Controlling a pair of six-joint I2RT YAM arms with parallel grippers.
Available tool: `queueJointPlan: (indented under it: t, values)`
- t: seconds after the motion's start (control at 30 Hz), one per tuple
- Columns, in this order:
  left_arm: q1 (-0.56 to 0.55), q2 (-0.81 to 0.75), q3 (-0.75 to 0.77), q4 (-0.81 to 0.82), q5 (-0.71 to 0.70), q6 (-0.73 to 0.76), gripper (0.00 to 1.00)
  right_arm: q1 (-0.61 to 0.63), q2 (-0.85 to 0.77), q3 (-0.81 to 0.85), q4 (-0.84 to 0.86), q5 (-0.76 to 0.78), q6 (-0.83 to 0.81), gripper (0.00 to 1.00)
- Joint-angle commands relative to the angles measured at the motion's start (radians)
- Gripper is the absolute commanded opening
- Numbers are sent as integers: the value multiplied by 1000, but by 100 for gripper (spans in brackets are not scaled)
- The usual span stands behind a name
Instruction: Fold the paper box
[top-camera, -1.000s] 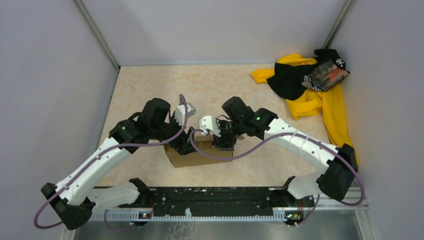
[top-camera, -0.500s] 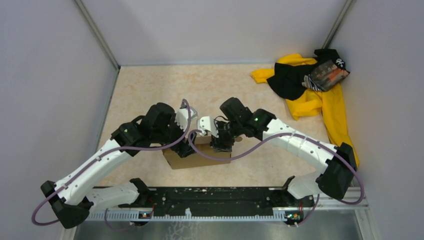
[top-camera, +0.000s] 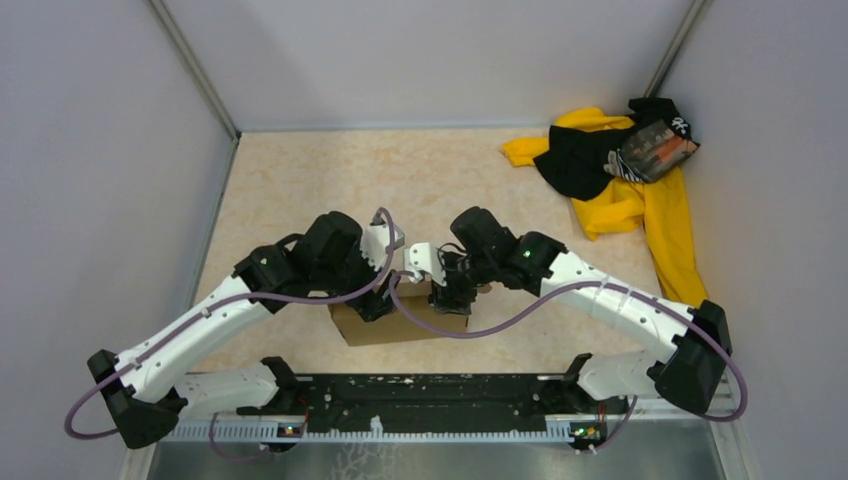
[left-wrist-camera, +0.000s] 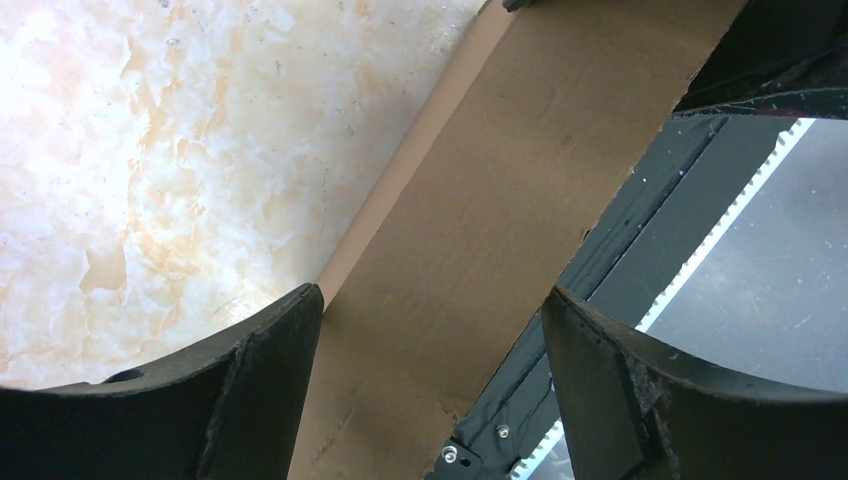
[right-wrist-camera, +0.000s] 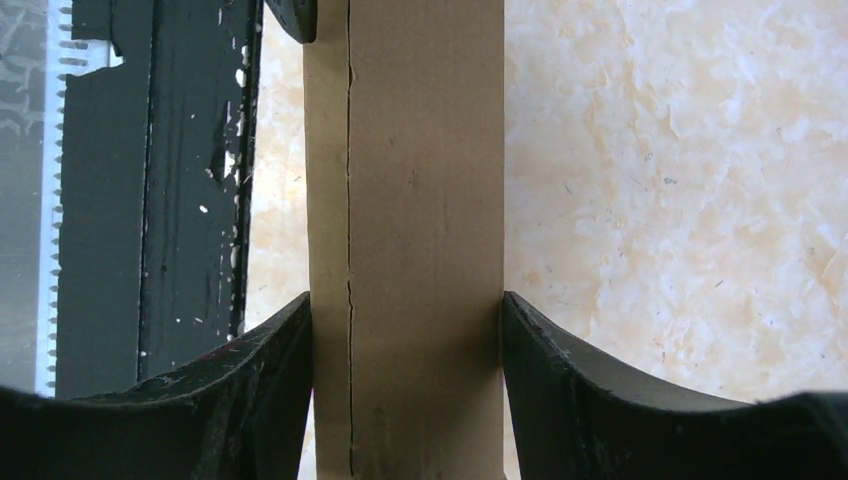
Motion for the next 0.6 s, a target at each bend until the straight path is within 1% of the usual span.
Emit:
queueJointPlan:
  t: [0.0,0.57]
  values:
    - [-34,14,-7,-12,1,19,86,14,0,-35,-144,-24,67,29]
    - [-91,10,-9,-9,29,19,86,13,30,-6,-156,-34,41,28]
